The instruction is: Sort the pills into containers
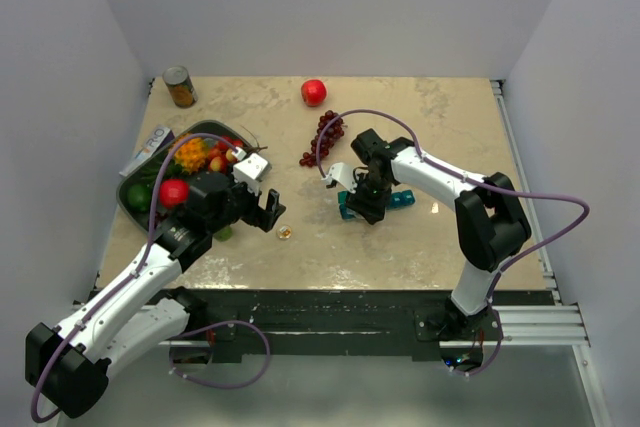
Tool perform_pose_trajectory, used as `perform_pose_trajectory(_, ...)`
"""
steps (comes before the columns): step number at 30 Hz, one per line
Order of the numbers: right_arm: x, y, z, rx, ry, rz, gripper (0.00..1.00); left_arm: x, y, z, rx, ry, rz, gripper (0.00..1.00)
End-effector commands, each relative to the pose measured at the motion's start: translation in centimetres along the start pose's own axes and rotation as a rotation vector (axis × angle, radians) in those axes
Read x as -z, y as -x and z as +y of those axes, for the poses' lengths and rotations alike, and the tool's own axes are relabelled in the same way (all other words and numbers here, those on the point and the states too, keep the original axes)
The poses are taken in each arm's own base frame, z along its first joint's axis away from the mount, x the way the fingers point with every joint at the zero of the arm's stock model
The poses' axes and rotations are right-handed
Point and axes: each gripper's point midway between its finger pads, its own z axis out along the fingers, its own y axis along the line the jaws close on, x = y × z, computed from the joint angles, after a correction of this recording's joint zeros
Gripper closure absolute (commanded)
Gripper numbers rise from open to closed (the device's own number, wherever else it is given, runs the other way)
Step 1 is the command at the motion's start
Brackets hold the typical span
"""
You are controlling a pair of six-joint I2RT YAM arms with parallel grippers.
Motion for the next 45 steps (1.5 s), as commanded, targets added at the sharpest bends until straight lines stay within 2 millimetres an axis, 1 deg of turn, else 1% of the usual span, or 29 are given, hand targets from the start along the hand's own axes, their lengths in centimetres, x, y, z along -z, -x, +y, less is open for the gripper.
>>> perform_pose_trajectory(1,0.77,0.96,-0.38,0.003,-0.013,-0.014,1.00,0.34,1.39,0.36,-0.023,0.013,-0.045,0.13)
perform_pose_trajectory(27,0.90,1.00,-0.30,0.009,-0.013,-0.008,1.00,0.40,1.46,0.33,-0.024,0.014,-0.048,0.13)
perform_pose_trajectory(39,1.13,0.94,-0.59,0.009,-0.021,0.008,1.00,0.37,1.42,0.36,-0.024,0.015,-0.047,0.13)
perform_pose_trajectory(45,1.29,1.37,-0.84,0.012,-0.026,0.011,1.00,0.37,1.42,0.38,-0.023,0.015,-0.047,0.13)
